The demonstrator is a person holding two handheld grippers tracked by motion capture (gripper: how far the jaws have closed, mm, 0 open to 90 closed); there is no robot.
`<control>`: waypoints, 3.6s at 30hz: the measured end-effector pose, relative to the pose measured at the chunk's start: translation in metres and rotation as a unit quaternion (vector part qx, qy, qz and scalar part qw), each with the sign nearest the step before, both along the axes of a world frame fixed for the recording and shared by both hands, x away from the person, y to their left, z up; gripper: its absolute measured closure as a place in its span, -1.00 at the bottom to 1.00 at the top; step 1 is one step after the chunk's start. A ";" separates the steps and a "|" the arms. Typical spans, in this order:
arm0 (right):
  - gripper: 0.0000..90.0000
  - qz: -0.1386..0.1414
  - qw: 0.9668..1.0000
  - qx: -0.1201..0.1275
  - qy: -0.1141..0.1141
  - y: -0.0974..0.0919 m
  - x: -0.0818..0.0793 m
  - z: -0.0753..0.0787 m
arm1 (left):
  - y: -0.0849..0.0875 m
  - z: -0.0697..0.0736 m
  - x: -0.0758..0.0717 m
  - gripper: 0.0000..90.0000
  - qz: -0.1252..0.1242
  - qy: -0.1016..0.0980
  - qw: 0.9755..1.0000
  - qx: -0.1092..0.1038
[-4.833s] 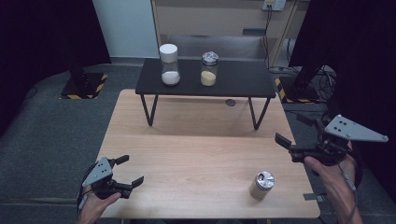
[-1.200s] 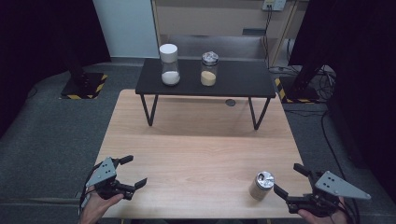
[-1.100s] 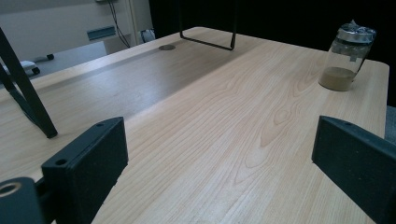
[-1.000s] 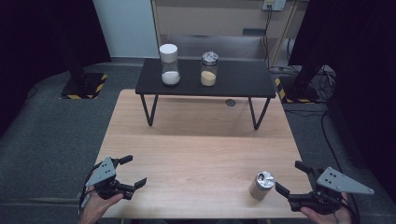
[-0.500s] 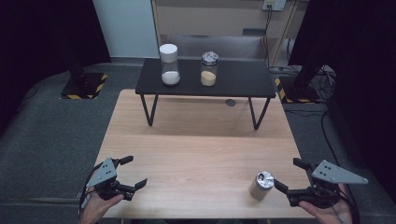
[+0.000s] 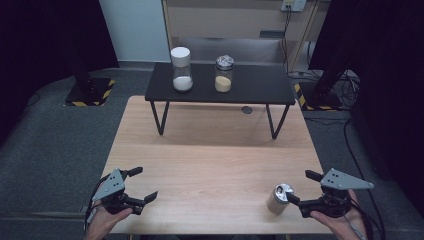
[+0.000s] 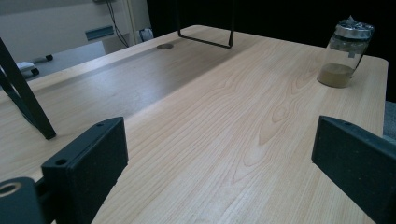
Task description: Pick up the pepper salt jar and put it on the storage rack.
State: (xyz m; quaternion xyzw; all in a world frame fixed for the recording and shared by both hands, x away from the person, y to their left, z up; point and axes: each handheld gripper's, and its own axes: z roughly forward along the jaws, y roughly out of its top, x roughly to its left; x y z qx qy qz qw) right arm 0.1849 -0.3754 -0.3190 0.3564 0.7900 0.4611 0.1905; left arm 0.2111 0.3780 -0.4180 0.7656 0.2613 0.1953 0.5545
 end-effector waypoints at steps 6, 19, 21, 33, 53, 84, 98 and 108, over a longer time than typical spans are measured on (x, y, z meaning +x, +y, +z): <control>-0.90 0.003 1.000 -0.003 0.013 0.003 0.008 -0.009 | 0.000 0.000 0.000 -0.94 0.000 0.000 1.000 0.000; -0.88 0.012 0.999 -0.015 0.029 0.010 0.017 -0.025 | 0.000 0.000 0.000 -0.94 0.000 0.000 1.000 0.001; -0.88 0.013 0.999 -0.017 0.028 0.011 0.017 -0.027 | 0.000 0.000 0.000 -0.94 0.000 0.000 1.000 0.001; -0.82 0.010 0.999 -0.032 0.033 0.017 0.021 -0.044 | 0.000 0.000 0.000 -0.94 0.001 0.001 1.000 0.000; -0.58 0.013 0.998 -0.045 0.030 0.020 0.022 -0.060 | 0.000 0.000 0.000 -0.94 0.002 0.001 1.000 0.002; -0.21 0.029 0.998 -0.056 0.016 0.023 0.026 -0.050 | 0.000 0.000 0.000 -0.94 0.002 0.002 1.000 0.001; -0.21 0.042 0.997 -0.057 0.015 0.027 0.041 -0.018 | 0.000 0.000 0.001 -0.94 0.001 0.003 1.000 0.000; -0.21 0.057 0.996 -0.061 0.018 0.037 0.053 0.013 | 0.000 -0.001 0.002 -0.94 -0.002 0.004 1.000 -0.001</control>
